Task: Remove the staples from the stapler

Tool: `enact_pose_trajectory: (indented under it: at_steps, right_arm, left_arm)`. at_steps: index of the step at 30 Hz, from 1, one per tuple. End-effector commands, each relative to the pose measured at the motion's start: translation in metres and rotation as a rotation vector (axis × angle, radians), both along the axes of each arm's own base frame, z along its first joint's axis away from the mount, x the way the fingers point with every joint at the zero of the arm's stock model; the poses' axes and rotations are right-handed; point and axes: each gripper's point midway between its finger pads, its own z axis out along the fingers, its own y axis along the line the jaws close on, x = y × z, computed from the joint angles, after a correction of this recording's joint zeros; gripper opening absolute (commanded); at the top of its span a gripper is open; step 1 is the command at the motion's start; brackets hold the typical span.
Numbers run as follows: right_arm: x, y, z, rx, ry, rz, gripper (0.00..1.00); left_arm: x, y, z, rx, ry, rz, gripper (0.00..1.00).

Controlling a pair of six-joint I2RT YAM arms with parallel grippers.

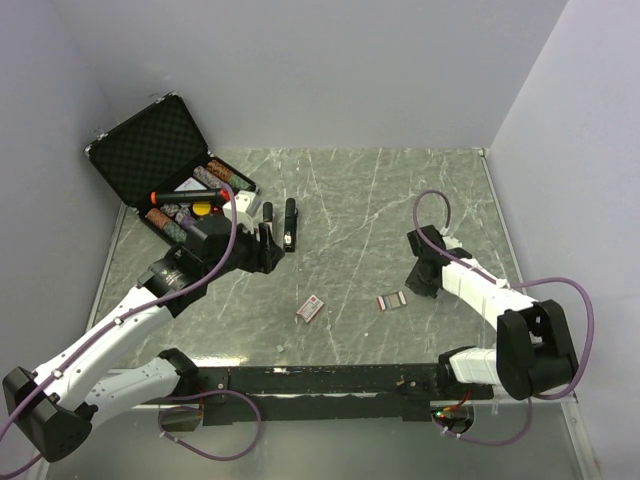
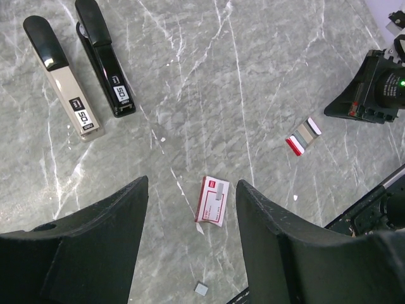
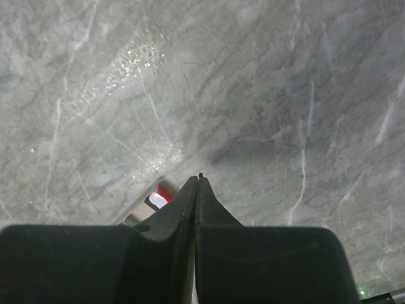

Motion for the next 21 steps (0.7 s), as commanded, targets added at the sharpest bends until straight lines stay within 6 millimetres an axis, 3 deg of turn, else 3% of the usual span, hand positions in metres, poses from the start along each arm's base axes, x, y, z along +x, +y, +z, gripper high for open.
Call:
enact_pose_trajectory:
  at_steps: [1,9,21]
  right_arm:
    - [-0.004,0.003,-0.011,0.027,0.019,-0.009,0.0]
    - [-0.002,0.015,-0.015,0.078,0.014,0.013,0.0]
    - [-0.005,0.05,-0.016,0.134,0.038,0.091,0.0]
  left_arm:
    - [0.001,-0.003,0.011,-0.026,-0.042,-0.014,0.63]
    - [0.002,0.0,0.009,-0.023,-0.038,-0.005,0.63]
    - [0.002,0.002,0.01,-0.025,-0.041,0.001,0.63]
